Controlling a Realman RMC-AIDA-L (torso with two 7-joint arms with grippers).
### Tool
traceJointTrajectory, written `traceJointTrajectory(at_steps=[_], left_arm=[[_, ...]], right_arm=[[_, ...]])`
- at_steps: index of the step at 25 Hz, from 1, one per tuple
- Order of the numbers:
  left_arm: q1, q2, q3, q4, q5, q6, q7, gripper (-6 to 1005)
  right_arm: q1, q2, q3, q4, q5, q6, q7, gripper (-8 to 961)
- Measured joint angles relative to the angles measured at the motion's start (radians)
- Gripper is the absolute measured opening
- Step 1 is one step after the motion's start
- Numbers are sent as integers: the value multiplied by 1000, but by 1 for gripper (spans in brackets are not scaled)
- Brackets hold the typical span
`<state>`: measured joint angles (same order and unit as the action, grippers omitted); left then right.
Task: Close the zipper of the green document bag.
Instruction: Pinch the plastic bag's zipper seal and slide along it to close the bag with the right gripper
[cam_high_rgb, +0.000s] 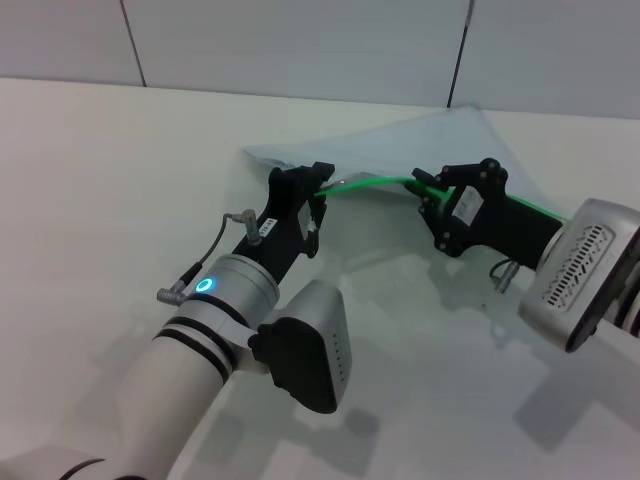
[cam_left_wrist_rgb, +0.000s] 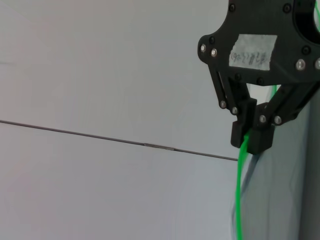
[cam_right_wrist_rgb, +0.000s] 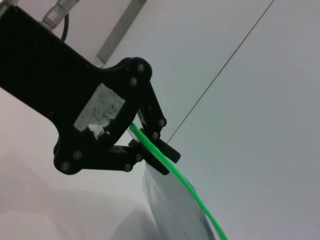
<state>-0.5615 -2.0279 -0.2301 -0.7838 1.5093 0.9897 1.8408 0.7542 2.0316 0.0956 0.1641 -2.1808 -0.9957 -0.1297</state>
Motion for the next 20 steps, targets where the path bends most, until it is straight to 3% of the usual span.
traceJointTrajectory(at_steps=[20], left_arm=[[0, 0, 0, 0, 0, -6, 0, 57]], right_arm=[[-23, -1, 45, -28, 1, 37, 1, 80]])
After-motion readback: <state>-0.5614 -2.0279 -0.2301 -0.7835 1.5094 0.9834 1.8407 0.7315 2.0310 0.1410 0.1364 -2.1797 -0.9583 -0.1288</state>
